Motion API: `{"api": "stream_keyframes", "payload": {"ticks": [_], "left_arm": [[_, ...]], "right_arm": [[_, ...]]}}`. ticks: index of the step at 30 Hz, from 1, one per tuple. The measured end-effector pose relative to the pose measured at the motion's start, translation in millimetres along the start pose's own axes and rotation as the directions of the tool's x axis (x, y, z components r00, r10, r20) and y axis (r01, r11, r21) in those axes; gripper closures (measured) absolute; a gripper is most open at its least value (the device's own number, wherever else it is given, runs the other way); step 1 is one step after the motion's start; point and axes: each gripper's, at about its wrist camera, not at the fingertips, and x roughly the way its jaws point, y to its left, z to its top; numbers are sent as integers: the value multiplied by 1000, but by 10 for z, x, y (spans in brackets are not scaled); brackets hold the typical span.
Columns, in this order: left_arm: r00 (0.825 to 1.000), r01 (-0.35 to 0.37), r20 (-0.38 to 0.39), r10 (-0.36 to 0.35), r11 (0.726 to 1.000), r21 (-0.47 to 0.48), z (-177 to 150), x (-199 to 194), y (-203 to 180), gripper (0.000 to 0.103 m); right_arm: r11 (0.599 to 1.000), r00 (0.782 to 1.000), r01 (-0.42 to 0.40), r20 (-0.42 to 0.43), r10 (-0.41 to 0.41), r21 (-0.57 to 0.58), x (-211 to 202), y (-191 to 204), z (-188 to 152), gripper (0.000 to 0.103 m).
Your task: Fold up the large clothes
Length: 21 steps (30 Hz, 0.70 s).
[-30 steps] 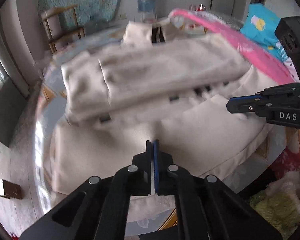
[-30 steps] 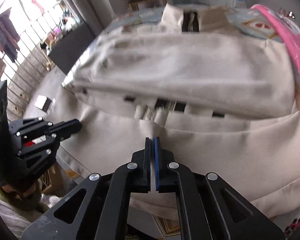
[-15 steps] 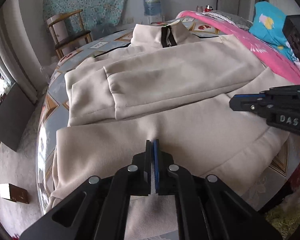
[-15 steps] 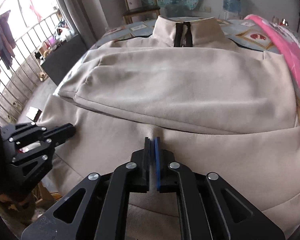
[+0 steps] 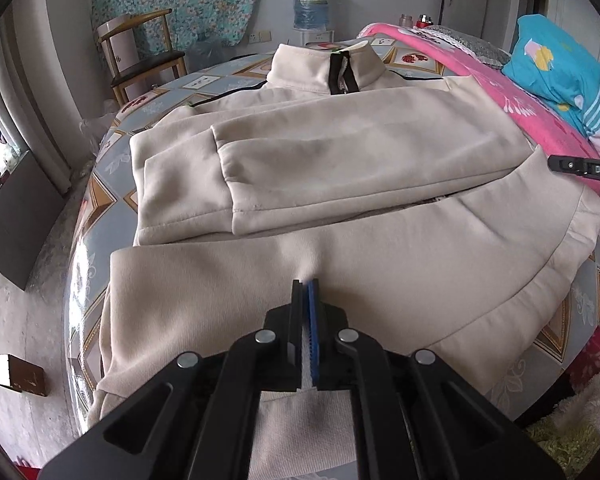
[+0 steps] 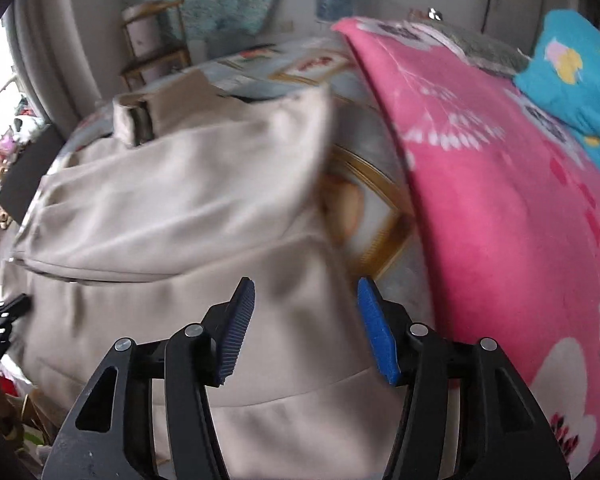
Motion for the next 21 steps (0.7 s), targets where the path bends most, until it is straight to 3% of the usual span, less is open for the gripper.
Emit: {"api": "stream_keyframes", "payload": {"ticks": [1,2,4,7,10,16,18,19,21], "left_arm": [[1000,-4,0,4,1000,2,1,0,-4,100],[1000,-7,1,7,1000,4,-1,-1,-6,100],[1000,-11,3,11,1000,5,-4,1,-9,100],[1000,-10,8,10,1000,3,-14,-3,-4,100],[1000,-12,8,12,1000,4,-15,-3,-6,100],[1000,-14,7,14,1000,15,-9,-4,-21,100],[1000,-20,5,20,999,25,-7,-6,-31,100],[1000,-22,5,22,999,27,-8,-7,-33,100],[1000,-20,6,19,999,26,-11,-9,-29,100]], "right_arm": [[1000,1000,-12,2,12,1,24,-1,-4,60],[1000,1000,-27,2,27,0,30,11,-8,78],[1000,999,-9,41,9,-14,-39,52,-21,94],[999,991,-37,129,35,16,-237,19,-57,96],[998,984,-42,178,32,56,-280,-24,-86,97],[995,996,-11,85,2,103,153,-137,-107,93],[992,996,8,86,-19,125,43,-171,-68,80],[990,994,16,103,-31,141,-49,-191,-60,62],[987,984,10,173,-38,157,-339,-214,-33,59]]}}
